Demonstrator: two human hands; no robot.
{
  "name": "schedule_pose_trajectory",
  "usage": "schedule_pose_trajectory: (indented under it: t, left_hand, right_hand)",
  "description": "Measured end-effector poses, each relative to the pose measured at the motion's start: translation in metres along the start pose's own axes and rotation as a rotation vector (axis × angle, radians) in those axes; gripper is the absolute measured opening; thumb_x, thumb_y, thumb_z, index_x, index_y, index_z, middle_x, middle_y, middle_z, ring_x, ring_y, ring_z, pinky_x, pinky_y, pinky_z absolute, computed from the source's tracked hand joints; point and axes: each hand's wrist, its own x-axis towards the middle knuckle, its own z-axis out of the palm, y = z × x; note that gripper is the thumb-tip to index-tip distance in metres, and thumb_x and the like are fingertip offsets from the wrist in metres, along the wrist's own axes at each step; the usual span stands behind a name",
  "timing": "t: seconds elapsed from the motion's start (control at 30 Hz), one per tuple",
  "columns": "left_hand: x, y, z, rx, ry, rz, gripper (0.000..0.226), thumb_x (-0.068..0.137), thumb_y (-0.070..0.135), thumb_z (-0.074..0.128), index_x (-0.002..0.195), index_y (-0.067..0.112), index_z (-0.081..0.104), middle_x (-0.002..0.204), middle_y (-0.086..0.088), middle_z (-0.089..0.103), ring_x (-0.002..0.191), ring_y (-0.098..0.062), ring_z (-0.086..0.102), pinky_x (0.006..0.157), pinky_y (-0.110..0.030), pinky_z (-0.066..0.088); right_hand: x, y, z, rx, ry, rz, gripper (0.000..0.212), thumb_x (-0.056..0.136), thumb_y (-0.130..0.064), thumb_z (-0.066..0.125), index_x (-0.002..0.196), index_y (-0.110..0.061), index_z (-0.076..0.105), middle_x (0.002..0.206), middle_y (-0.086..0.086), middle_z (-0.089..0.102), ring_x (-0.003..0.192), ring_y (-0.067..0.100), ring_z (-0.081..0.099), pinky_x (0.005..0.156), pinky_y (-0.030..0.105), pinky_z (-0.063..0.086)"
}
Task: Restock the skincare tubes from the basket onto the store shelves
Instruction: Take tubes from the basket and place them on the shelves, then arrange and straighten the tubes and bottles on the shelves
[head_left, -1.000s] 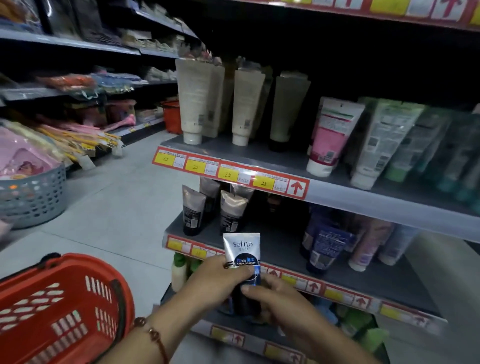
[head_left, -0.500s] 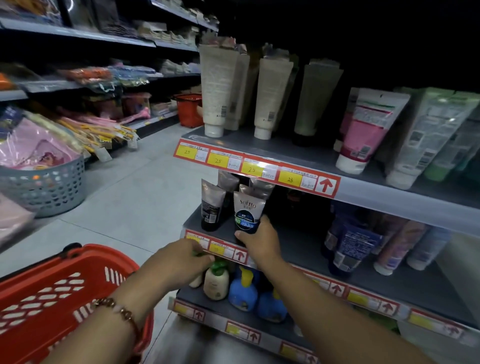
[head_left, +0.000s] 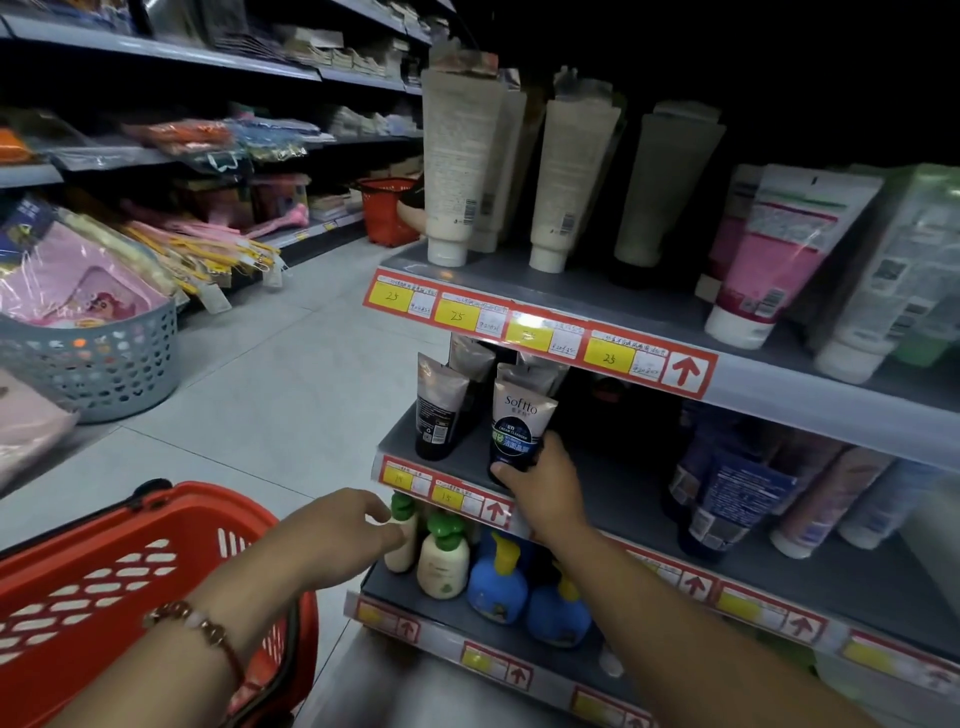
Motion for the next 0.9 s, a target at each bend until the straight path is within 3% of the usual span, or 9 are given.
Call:
schedule_pose_trajectory:
  t: [0.1,0.2,0.4,0.6,0.67,0.8,0.9]
  left_hand:
    - [0.0,0.009,-0.007,0.002,0.048,0.016,0.048,0.087,0.055,0.059,0.127,0.028,0.06,0.126,0.0,0.063,0.107,-0.016,0.059,0.086,-0.026,0.043]
    - [-0.008,0.025,-0.02,0.017,0.165,0.048,0.045,0.088,0.054,0.057,0.126,0.031,0.059,0.113,0.002,0.065,0.1,-0.016,0.061,0.083,-0.028,0.047]
    - [-0.042,0.059,-0.046,0.221,0.389,0.102,0.049,0.091,0.056,0.049,0.135,0.034,0.051,0.132,0.004,0.061,0.116,-0.018,0.058,0.09,-0.031,0.049]
    - [-0.076,0.105,-0.123,0.304,0.735,0.187,0.041,0.093,0.046,0.05,0.13,0.031,0.057,0.126,0.002,0.065,0.112,-0.022,0.061,0.084,-0.035,0.05]
    - [-0.079,0.122,-0.147,0.365,0.759,0.211,0.042,0.093,0.045,0.049,0.13,0.028,0.057,0.124,-0.002,0.065,0.11,-0.026,0.061,0.082,-0.035,0.051]
    - [-0.056,0.156,-0.18,0.404,0.681,0.182,0.049,0.092,0.052,0.049,0.127,0.017,0.055,0.128,-0.009,0.061,0.105,-0.029,0.06,0.083,-0.037,0.052]
    - [-0.023,0.172,-0.192,0.151,0.654,0.159,0.075,0.086,0.061,0.058,0.142,0.014,0.038,0.134,-0.01,0.057,0.114,-0.032,0.059,0.084,-0.037,0.051]
  right_hand:
    - [-0.012,-0.004,-0.012,0.006,-0.018,0.013,0.064,0.077,-0.025,0.08,0.131,-0.013,0.049,0.117,0.006,0.06,0.101,0.016,0.058,0.079,0.026,0.045]
    - [-0.032,-0.02,-0.039,-0.025,-0.018,0.007,0.078,0.08,-0.031,0.077,0.145,-0.013,0.037,0.133,0.008,0.05,0.116,0.02,0.052,0.09,0.027,0.044]
    - [-0.087,-0.087,-0.129,-0.415,-0.22,-0.301,0.052,0.092,-0.038,0.059,0.141,-0.027,0.047,0.146,-0.009,0.044,0.128,0.008,0.044,0.099,0.017,0.034]
    - [-0.094,-0.174,-0.188,-0.57,-0.173,-0.503,0.062,0.095,-0.044,0.053,0.151,-0.027,0.032,0.158,-0.009,0.027,0.144,0.011,0.027,0.114,0.027,0.025]
    - [-0.079,-0.2,-0.193,-0.556,-0.155,-0.505,0.065,0.094,-0.045,0.053,0.152,-0.024,0.032,0.158,-0.005,0.029,0.144,0.013,0.029,0.114,0.028,0.026]
    - [-0.04,-0.242,-0.178,-0.51,-0.161,-0.434,0.061,0.094,-0.046,0.055,0.145,-0.016,0.043,0.141,0.005,0.053,0.121,0.024,0.054,0.1,0.034,0.046]
    - [-0.013,-0.258,-0.154,-0.54,-0.183,-0.406,0.056,0.092,-0.045,0.057,0.139,-0.014,0.048,0.132,0.008,0.059,0.113,0.026,0.058,0.093,0.037,0.051]
